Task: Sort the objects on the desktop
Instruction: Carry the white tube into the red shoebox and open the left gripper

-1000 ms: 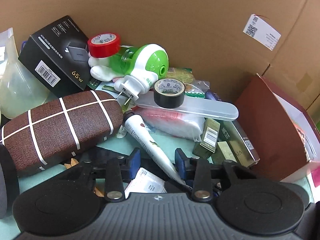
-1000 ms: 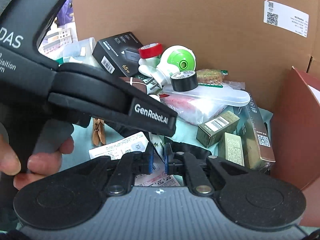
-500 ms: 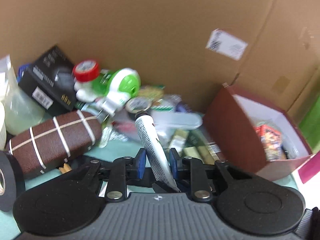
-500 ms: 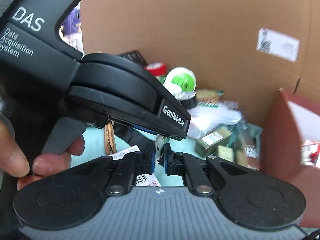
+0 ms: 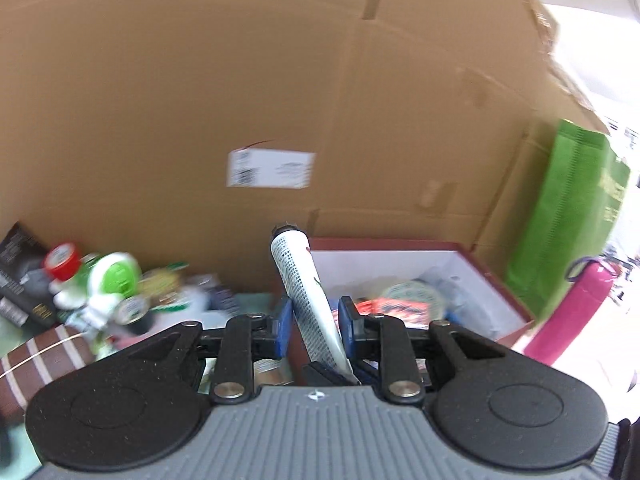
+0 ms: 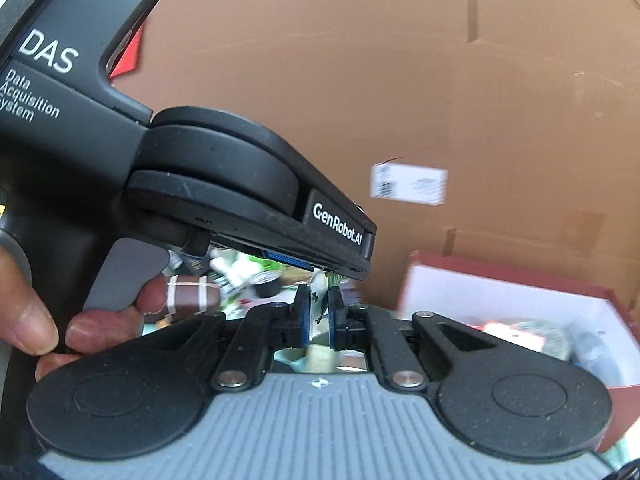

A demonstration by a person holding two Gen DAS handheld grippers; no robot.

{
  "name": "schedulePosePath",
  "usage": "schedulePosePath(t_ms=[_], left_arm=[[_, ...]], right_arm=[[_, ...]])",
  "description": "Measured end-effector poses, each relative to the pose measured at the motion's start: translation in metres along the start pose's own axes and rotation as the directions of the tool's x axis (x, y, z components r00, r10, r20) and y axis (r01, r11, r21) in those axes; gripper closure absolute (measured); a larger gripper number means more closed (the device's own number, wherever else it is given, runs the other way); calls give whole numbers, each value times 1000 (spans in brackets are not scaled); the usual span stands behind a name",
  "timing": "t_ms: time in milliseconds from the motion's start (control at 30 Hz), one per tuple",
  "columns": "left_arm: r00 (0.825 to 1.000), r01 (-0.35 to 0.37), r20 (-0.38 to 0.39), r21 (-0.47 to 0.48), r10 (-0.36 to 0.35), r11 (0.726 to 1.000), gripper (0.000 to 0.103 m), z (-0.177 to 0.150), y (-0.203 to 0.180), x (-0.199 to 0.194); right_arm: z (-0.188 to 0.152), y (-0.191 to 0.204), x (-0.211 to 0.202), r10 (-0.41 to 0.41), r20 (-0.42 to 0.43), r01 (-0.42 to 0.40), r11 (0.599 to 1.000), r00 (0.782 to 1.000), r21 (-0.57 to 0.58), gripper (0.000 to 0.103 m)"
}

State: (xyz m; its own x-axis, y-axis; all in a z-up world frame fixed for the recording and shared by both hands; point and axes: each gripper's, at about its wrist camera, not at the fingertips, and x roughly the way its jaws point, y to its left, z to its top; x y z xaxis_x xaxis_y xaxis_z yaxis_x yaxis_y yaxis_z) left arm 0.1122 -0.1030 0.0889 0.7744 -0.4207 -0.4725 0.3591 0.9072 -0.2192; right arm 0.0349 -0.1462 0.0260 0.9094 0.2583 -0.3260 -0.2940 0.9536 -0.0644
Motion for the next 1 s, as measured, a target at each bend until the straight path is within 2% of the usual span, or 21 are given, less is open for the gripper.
schedulePosePath(t_ms=[200, 433, 733, 1000], left_arm=[[995, 100, -28, 49, -99, 994, 78, 11, -47, 30], [970, 223, -110, 50, -216, 974, 78, 10, -90, 82], [946, 276, -188, 40, -264, 960, 78, 5, -119, 141], [936, 279, -229, 23, -267, 960, 77, 2, -124, 179]], right_arm=[[-2, -46, -17, -105, 17, 105, 994, 994, 38, 96], [-15, -104, -21, -221, -26, 223, 971, 975, 83, 96], [-31, -160, 4, -278, -100, 288, 952, 956, 107, 97], [-38, -192, 34, -281, -156, 300, 946, 947, 118, 96]])
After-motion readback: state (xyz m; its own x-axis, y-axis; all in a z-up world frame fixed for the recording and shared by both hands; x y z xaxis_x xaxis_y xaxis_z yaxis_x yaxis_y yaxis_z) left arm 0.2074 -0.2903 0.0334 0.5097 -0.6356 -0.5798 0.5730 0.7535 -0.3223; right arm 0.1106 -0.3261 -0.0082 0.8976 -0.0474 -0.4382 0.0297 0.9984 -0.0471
